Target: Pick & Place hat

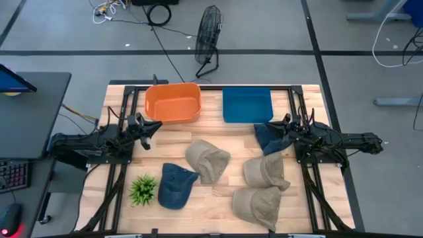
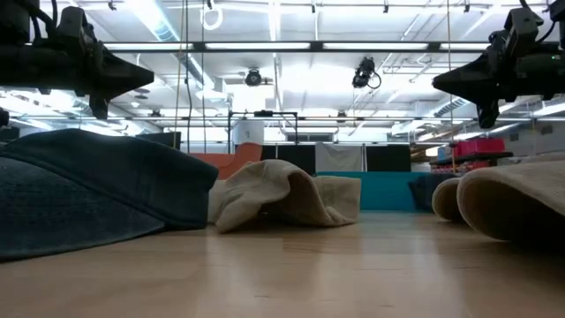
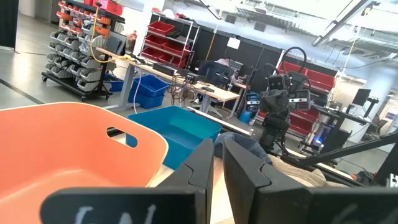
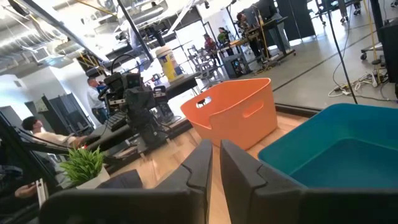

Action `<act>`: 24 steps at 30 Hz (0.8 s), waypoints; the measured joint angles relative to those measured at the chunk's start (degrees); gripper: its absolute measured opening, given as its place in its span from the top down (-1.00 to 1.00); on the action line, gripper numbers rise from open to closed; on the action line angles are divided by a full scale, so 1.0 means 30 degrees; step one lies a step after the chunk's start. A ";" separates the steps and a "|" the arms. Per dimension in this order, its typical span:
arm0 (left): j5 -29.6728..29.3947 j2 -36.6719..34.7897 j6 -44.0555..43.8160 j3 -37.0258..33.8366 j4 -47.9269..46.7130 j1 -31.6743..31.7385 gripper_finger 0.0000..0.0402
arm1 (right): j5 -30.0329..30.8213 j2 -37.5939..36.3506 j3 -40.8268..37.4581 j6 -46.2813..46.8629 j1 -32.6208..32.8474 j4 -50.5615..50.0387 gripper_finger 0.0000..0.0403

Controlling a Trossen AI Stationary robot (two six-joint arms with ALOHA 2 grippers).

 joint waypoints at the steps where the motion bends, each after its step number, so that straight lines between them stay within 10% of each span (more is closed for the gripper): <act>1: 0.0003 0.0002 0.0005 -0.0002 0.0000 0.0000 0.80 | 0.0000 0.0000 0.0000 0.0000 0.0003 0.0006 0.81; 24: -0.0002 0.0002 0.0004 0.0000 0.0062 0.0000 0.80 | 0.0395 0.0000 -0.0007 0.5391 -0.0001 0.0023 0.81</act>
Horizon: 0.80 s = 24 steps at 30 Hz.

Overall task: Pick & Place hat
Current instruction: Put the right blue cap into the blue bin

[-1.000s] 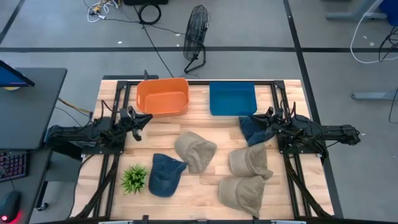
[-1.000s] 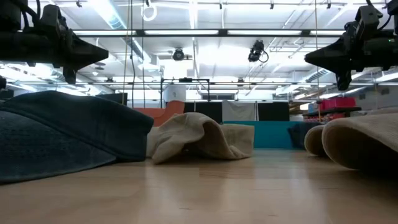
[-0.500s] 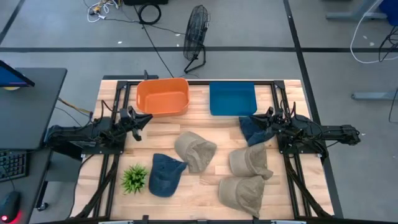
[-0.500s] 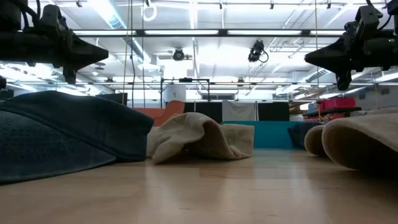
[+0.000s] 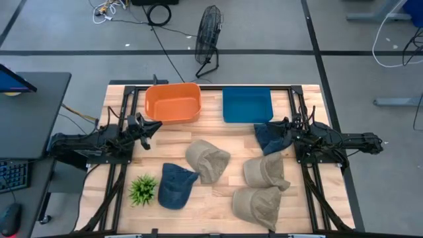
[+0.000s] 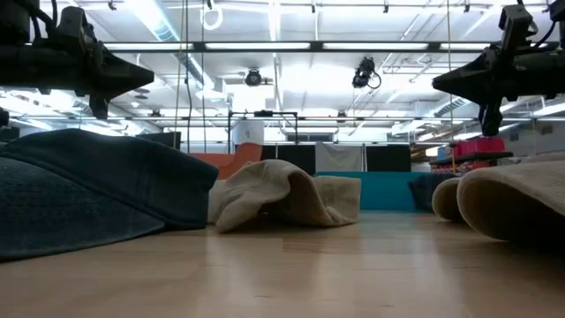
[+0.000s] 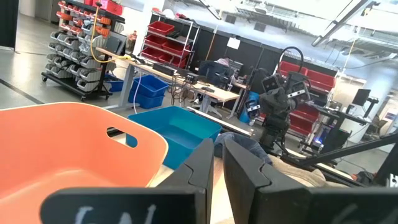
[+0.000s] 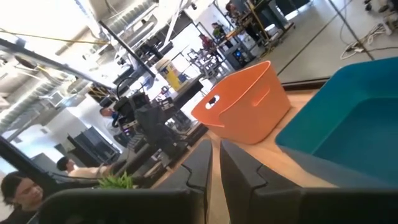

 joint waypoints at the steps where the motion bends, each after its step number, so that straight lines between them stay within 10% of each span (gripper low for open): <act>1: 0.0000 -0.0002 0.0008 -0.0007 0.0023 0.0000 0.80 | 0.0176 0.0000 0.0000 -0.0007 0.0001 0.0021 0.81; 17: 0.1566 0.0153 -0.5012 0.0248 0.6379 0.0058 0.80 | 0.1185 0.0000 -0.0015 -0.1370 0.0000 0.6236 0.81; 24: 0.2748 0.3343 -0.1644 0.5138 0.5875 0.0066 0.80 | -0.0609 0.0409 0.3269 -0.4124 0.0000 0.5794 0.69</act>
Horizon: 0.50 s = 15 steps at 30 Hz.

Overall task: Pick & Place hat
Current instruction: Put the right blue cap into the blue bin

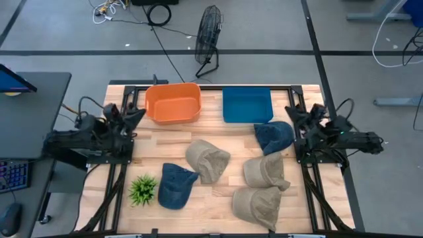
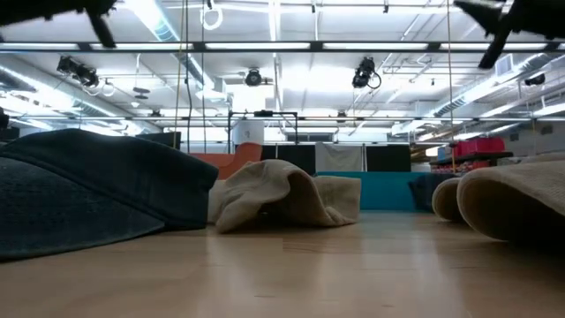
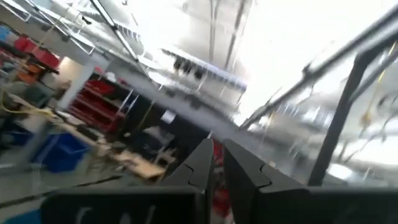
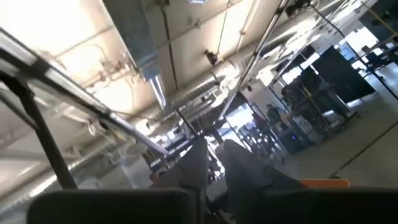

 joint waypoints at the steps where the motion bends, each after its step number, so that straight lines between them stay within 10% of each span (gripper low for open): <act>1: 0.0206 0.0850 0.0626 0.0892 -0.0333 0.0000 0.80 | -0.0156 0.0324 0.0873 -0.0411 0.0000 -0.0920 0.66; 15: 0.0364 1.0180 0.3298 1.1464 -0.9495 -0.0007 0.80 | 0.1577 0.8547 1.2725 -0.1682 0.0000 -1.7873 0.16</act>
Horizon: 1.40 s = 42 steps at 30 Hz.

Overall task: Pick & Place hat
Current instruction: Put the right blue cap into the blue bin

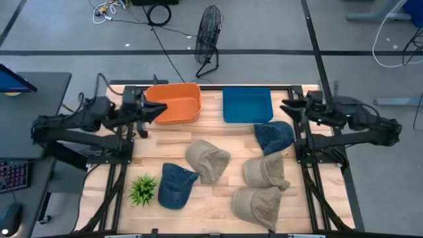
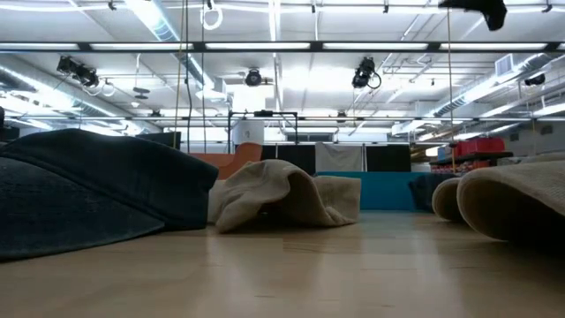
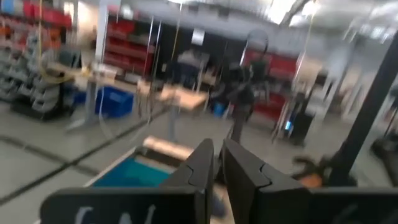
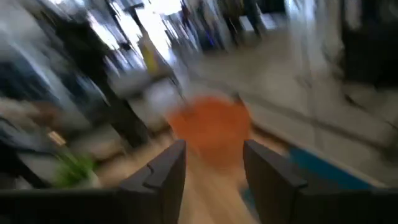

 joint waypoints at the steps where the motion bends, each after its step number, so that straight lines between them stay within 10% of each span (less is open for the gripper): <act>1: 0.0003 0.0390 0.0030 0.0527 -0.0447 0.0000 0.80 | 0.0167 0.0612 0.0432 0.0448 0.0000 -0.1354 0.15; 19: -0.2747 0.2622 -0.0037 0.2559 -0.3709 0.0015 0.03 | -0.0350 0.8059 0.1120 0.5829 -0.0015 -0.9082 0.16; 29: -0.3483 0.2629 -0.0692 0.2559 -0.4635 0.0015 0.04 | -0.0153 1.1765 0.1120 0.9047 -0.0702 -1.1929 0.16; 42: -0.3476 0.2614 -0.0699 0.2559 -0.4631 0.0015 0.04 | -0.3286 1.5654 0.1120 0.5377 -0.5953 -1.1717 0.16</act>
